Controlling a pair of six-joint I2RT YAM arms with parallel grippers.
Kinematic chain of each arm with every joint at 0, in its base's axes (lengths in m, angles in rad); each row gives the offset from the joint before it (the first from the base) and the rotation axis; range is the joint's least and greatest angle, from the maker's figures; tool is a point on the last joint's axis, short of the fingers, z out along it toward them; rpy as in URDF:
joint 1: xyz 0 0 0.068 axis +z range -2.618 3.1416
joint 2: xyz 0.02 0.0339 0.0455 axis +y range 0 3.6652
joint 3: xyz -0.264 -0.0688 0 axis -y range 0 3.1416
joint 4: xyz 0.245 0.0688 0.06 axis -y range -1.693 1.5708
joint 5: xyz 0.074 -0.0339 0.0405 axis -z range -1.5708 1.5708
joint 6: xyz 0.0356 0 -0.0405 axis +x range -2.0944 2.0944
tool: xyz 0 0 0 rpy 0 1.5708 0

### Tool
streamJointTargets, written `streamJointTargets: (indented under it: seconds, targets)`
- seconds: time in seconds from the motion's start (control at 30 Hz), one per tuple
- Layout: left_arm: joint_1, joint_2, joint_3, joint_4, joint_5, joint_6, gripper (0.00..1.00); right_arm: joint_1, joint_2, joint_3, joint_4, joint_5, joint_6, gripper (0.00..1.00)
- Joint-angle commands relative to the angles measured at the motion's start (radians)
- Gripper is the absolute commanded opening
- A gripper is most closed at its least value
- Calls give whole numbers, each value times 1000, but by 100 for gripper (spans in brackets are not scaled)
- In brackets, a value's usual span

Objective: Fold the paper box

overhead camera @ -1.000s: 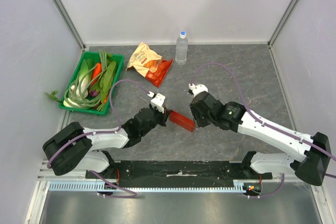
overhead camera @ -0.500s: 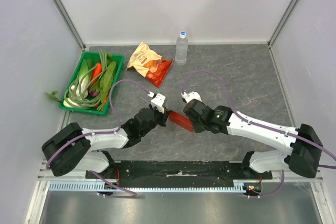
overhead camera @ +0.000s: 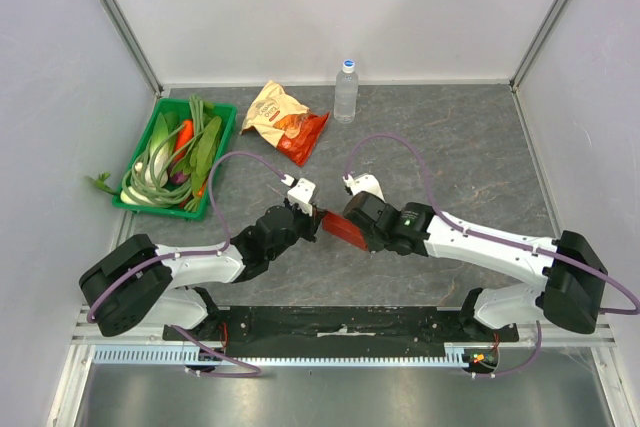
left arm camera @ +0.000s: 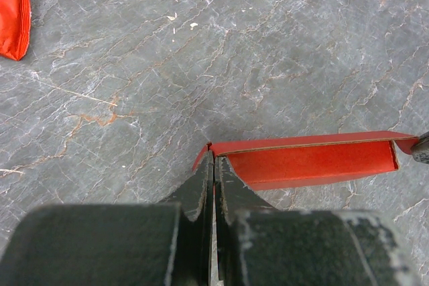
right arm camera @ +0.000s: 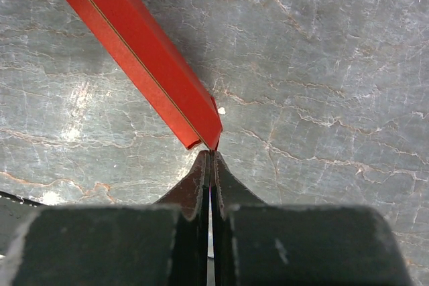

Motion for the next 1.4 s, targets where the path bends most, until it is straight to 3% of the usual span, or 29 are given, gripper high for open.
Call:
streamJointTargets:
  seconds: [0.0,0.47,1.37]
  targets:
    - [-17,21,-27,-165,3,-17,2,3,7,47,6,25,57,0]
    - [-23,17,-36,-157,0,-23,2,-22,-69,24,86,-48,299,0]
    - [-57,40,-24,-142,-5,-31,2,-150,-217,-201,387,-226,546,0]
